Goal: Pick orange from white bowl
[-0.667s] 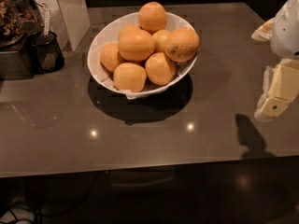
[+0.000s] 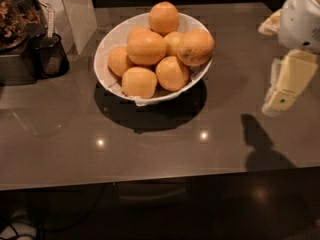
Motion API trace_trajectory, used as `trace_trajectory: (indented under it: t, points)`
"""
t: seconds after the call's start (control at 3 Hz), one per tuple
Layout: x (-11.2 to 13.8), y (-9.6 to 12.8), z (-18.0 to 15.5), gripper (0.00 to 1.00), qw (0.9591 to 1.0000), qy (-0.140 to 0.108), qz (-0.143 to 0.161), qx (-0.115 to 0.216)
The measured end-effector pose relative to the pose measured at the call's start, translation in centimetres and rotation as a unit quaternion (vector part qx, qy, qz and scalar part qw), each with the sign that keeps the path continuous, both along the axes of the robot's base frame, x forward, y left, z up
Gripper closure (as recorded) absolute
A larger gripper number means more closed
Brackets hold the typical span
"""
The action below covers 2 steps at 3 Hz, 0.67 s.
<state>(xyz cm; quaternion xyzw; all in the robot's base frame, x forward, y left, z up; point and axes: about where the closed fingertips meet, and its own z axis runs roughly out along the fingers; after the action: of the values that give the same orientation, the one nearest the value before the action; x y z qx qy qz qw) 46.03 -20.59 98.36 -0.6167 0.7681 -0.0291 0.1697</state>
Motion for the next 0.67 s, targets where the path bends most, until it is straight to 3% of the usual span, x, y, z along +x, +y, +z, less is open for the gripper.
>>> trace_trajectory:
  t: [0.33,0.67]
  points:
    - [4.3,2.7,1.4,0.0,0.9988,-0.017,0.038,0.027]
    - [4.9,2.9,2.4,0.0,0.9982,-0.032,0.039,0.032]
